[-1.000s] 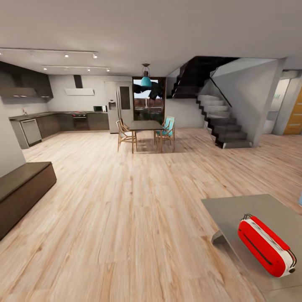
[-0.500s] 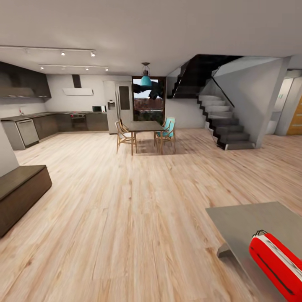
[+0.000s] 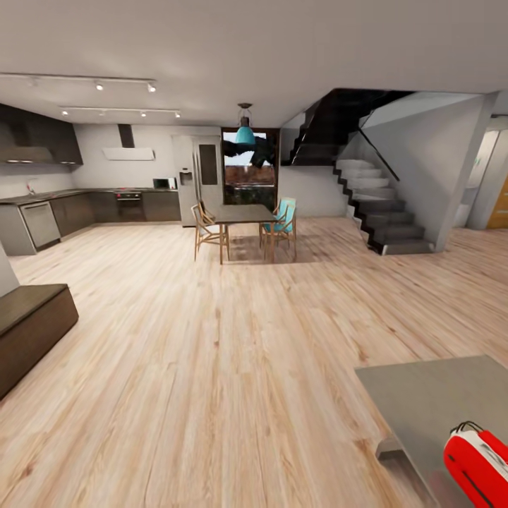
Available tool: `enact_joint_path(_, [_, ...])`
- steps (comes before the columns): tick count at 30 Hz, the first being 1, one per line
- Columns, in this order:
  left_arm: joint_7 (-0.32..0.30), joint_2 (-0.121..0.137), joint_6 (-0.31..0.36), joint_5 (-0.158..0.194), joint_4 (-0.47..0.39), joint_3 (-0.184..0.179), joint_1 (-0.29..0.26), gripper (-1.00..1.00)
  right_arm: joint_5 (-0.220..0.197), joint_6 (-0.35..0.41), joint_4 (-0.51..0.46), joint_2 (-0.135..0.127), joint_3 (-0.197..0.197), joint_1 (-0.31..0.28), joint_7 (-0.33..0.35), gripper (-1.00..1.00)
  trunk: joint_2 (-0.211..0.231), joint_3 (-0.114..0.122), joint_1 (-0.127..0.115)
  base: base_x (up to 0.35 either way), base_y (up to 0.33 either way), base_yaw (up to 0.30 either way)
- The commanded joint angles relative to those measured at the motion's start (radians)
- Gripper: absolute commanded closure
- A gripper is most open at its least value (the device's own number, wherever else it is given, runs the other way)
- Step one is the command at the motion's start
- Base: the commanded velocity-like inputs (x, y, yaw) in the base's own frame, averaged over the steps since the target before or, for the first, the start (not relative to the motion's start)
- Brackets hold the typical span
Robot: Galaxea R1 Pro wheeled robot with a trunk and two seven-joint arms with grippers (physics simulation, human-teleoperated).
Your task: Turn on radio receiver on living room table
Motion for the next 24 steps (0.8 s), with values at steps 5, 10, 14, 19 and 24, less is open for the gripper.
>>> enact_joint_path(5, [0.000,0.000,0.000,0.000,0.000,0.000,0.000,-1.00,0.001,0.000,0.000,0.001,0.002,0.000,0.000,-1.00,0.000,0.000,0.000,0.328,0.000,0.000])
enact_joint_path(10, [0.000,0.000,0.000,0.000,0.000,0.000,0.000,-1.00,0.002,0.000,0.000,0.001,0.002,0.000,0.000,-1.00,0.000,0.000,0.000,0.328,0.000,0.000])
enact_joint_path(14, [0.000,0.000,0.000,0.000,0.000,0.000,0.000,-1.00,0.002,0.000,0.000,0.001,0.002,0.000,0.000,-1.00,0.000,0.000,0.000,0.328,0.000,0.000])
enact_joint_path(19, [0.000,0.000,-0.001,-0.001,0.000,0.000,0.000,-1.00,0.003,-0.001,0.000,0.001,0.002,0.000,0.000,-1.00,0.000,0.000,0.000,0.328,0.000,0.000])
enact_joint_path(24, [0.000,-0.001,-0.003,-0.001,0.000,0.000,0.000,-1.00,0.004,-0.001,0.000,0.001,0.002,0.000,0.000,-1.00,0.000,0.000,0.000,0.328,0.000,0.000])
